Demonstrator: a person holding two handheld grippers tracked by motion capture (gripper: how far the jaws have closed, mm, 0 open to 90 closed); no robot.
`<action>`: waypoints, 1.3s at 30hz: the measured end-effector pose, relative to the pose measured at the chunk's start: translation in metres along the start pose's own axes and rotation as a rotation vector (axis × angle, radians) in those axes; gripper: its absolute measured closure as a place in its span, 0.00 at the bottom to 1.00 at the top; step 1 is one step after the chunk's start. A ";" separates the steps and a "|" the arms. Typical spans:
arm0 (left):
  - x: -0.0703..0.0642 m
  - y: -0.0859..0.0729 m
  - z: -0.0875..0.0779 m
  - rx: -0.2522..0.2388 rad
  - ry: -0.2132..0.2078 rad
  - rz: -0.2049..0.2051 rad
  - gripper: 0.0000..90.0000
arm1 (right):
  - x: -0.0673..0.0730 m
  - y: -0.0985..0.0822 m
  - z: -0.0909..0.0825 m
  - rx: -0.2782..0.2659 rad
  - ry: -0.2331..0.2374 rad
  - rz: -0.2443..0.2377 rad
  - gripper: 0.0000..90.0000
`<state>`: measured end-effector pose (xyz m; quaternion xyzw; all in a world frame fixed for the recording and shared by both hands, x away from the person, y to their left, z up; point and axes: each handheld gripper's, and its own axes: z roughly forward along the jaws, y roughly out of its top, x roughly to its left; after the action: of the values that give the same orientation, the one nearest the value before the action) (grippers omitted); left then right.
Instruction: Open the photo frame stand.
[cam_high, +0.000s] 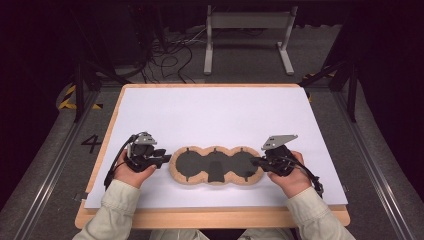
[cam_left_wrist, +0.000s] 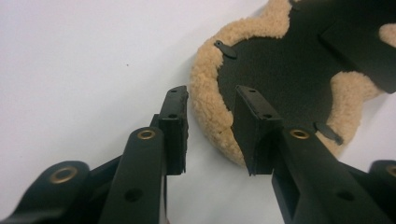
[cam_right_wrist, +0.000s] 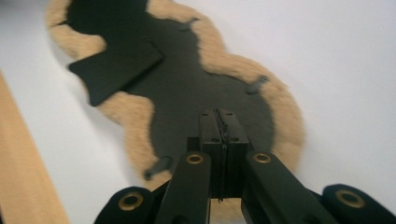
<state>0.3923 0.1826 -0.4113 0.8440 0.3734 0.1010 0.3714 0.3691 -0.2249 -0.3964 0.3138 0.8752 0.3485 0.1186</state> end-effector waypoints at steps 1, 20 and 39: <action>0.001 0.000 -0.001 -0.013 0.004 -0.004 0.69 | 0.004 0.002 0.001 0.000 0.007 -0.010 1.00; -0.001 -0.002 -0.022 -0.201 -0.004 -0.014 0.64 | 0.056 0.016 0.027 0.009 0.182 -0.106 1.00; 0.000 -0.003 -0.022 -0.205 -0.008 -0.014 0.62 | 0.066 0.006 0.057 0.116 0.236 -0.089 1.00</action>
<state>0.3811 0.1957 -0.3980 0.7993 0.3657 0.1326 0.4580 0.3454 -0.1496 -0.4327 0.2379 0.9149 0.3259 0.0118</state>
